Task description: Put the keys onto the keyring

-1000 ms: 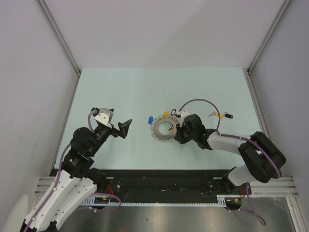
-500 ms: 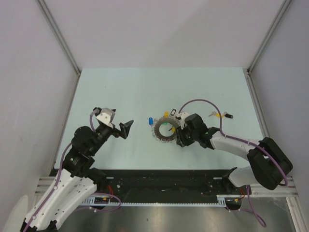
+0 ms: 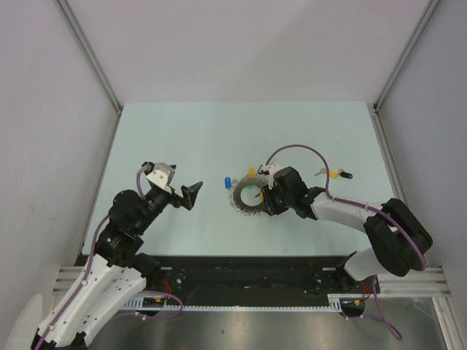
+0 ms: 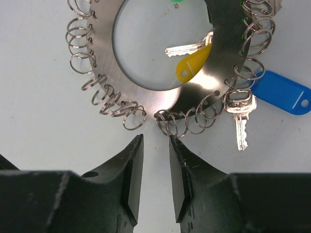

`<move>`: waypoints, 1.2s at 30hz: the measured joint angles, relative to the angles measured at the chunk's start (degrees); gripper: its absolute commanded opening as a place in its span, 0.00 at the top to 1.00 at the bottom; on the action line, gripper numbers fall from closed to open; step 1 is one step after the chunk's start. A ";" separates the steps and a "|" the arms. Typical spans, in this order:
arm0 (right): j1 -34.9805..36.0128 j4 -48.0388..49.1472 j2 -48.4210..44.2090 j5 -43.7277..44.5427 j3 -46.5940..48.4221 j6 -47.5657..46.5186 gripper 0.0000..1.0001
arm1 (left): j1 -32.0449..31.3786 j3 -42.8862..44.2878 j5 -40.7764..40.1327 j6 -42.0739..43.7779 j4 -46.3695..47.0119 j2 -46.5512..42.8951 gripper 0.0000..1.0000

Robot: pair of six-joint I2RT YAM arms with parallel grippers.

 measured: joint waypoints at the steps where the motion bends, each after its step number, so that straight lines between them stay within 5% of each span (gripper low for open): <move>1: 0.00 0.13 0.55 0.04 0.24 0.04 0.69 | 0.00 0.00 0.15 0.00 0.00 0.00 0.00; 28: 0.74 1.64 7.43 3.54 2.89 -0.72 0.65 | 0.00 0.00 0.39 0.00 0.00 0.00 0.00; 36: 1.55 3.48 9.14 3.72 3.63 -1.49 0.90 | 0.00 0.00 0.39 0.00 0.00 0.00 0.00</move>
